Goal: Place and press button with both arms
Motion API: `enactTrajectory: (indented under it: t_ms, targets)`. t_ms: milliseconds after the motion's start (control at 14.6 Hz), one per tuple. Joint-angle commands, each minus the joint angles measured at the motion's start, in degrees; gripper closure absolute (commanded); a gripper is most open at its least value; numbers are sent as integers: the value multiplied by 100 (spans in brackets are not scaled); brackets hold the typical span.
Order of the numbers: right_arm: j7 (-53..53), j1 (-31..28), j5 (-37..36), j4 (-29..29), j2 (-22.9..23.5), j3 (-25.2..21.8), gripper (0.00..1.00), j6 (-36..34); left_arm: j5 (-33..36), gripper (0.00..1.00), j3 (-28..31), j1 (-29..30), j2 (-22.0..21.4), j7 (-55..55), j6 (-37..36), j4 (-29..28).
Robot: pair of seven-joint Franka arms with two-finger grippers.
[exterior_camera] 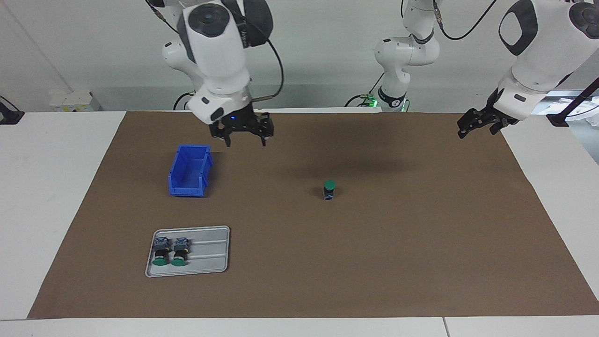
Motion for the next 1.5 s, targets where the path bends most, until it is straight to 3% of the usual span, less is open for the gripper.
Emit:
enactTrajectory:
  t_ms: [0,410,547,821,1094,1436]
  targets:
    - [635,392,51,1597,1376,-9,1,-49,93,0,39,83,-84,105,-54,4]
    - [1410,1078,-220,1452,2266,-9,1,1329,102,0,100,162,-84,359,-89,-13]
    - [1401,1236,-344,883,2232,8,1,1874,102,0,-22,538,-93,386,-89,4]
    - [1331,1430,-555,415,2231,26,1,2122,93,0,-540,1013,-93,386,-19,13]
    - [1078,1474,-547,-437,1986,60,1,2746,93,0,-1121,1550,-93,377,-1,22]
    - [566,1386,-397,-553,1941,105,1,2817,84,0,-1104,1533,-102,325,-19,-4]
